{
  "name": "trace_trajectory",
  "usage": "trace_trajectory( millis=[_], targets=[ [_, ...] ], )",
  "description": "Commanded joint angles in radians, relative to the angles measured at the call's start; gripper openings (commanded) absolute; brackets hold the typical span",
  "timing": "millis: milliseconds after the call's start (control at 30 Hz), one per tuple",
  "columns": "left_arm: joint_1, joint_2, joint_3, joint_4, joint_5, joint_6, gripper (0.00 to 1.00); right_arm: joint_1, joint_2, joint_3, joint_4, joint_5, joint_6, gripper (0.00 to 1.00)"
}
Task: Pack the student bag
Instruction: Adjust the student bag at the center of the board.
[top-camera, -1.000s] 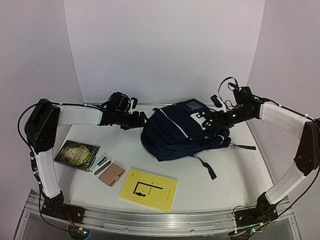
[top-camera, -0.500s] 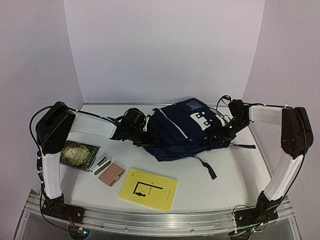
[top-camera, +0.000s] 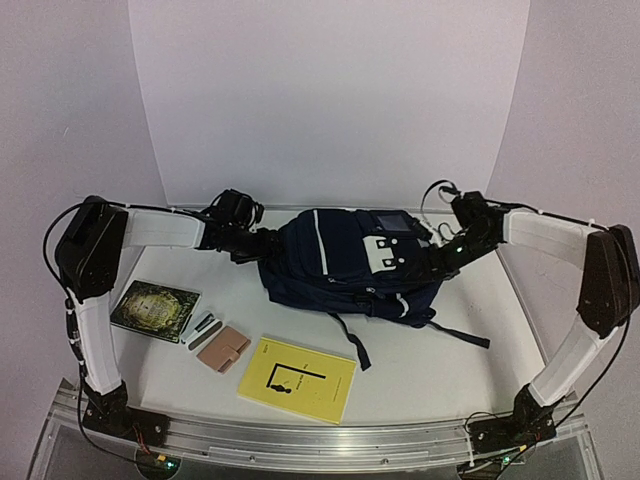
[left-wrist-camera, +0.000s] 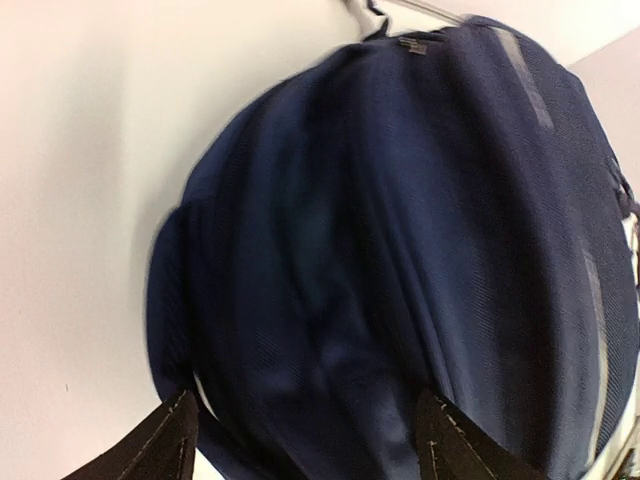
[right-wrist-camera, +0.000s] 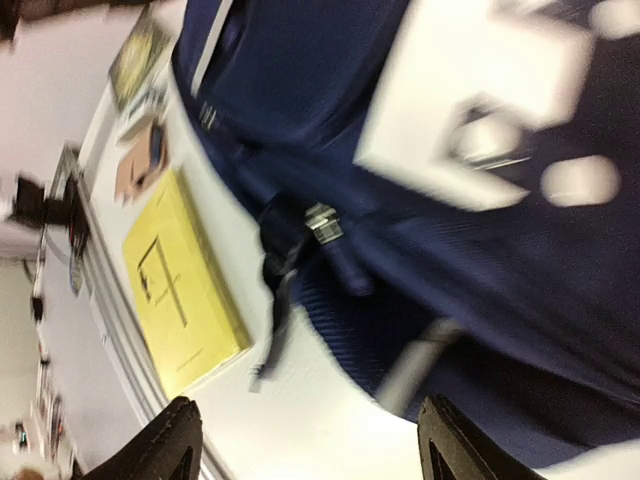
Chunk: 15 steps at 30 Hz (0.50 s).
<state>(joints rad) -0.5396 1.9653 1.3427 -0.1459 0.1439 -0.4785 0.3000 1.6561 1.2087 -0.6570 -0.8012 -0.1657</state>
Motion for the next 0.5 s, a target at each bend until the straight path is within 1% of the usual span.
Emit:
trace_trajectory(
  millis=[0,100,200,267,367,467],
  targets=[
    [-0.185,-0.142,0.011,-0.078,-0.121,0.061,0.76,-0.163,-0.031,0.071,-0.007,0.13,-0.008,0.76],
    [-0.229,-0.138,-0.052,-0.034,-0.082,-0.031,0.74,-0.185,0.029,0.078,-0.003,0.234,0.005,0.81],
    [-0.248,-0.104,-0.11,0.021,-0.056,-0.091,0.73,-0.194,0.102,0.079,-0.001,0.235,0.025,0.84],
    [-0.252,-0.067,-0.118,0.041,-0.045,-0.103,0.73,-0.195,0.144,0.071,0.001,0.207,0.035,0.85],
    [-0.238,0.0,-0.083,0.036,-0.073,-0.078,0.73,-0.194,0.181,0.044,0.003,0.119,0.037,0.82],
    [-0.176,0.068,-0.013,0.019,-0.062,-0.054,0.72,-0.19,0.186,0.005,0.013,-0.008,0.034,0.77]
  ],
)
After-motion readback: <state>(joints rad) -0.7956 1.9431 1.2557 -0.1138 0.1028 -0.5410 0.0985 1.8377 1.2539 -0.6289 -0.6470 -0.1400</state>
